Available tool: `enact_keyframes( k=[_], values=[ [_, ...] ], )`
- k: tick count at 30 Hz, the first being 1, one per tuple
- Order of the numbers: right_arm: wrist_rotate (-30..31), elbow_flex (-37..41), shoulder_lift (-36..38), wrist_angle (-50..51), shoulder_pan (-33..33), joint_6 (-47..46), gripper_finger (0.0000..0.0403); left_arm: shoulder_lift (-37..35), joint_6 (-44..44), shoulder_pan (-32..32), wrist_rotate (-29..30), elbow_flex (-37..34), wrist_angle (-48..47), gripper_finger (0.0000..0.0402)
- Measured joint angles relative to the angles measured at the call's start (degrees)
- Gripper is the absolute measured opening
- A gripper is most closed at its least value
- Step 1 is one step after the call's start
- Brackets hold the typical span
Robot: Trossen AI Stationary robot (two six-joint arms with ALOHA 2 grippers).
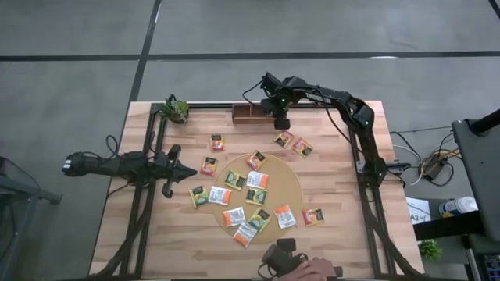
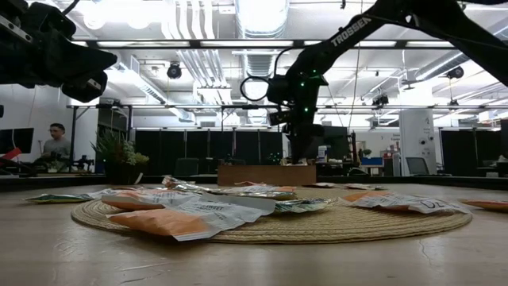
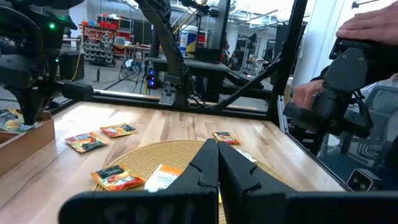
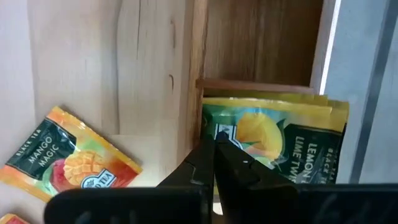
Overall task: Pick & Place Tea
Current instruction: Adjust the yellow tea bags in the right section of the wooden organizer
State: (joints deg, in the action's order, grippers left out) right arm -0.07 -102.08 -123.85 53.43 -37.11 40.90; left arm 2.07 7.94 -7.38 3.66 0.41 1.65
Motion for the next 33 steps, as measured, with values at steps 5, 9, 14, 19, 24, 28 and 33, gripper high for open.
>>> enact_keyframes(
  k=[5,9,14,19,24,28,33],
  values=[
    [0.0,0.9,0.0,-0.2,-0.2,0.0,0.0008,0.0,0.0,0.0,0.0,0.0,0.0,0.0000],
    [0.0,1.6,0.0,-1.7,-0.3,0.0,0.0008,0.0,0.0,0.0,0.0,0.0,0.0,0.0000],
    [0.0,2.0,0.0,-3.4,-0.5,-0.3,0.0008,0.0,0.0,0.0,0.0,0.0,0.0,0.0000],
    [0.0,2.2,0.0,-3.8,-0.7,-0.5,0.0008,0.0,0.0,0.0,0.0,0.0,0.0,0.0000],
    [0.0,3.6,0.0,-5.5,-0.7,-2.1,0.0008,0.0,0.0,0.0,0.0,0.0,0.0,0.0000],
    [0.1,5.7,0.1,-7.3,-0.7,-3.0,0.0008,0.0,0.0,0.0,0.0,0.0,0.0,0.0000],
    [1.8,6.4,0.2,-8.2,-0.6,-4.2,0.0008,0.0,0.0,0.0,0.0,0.0,0.0,0.0000]
  ],
)
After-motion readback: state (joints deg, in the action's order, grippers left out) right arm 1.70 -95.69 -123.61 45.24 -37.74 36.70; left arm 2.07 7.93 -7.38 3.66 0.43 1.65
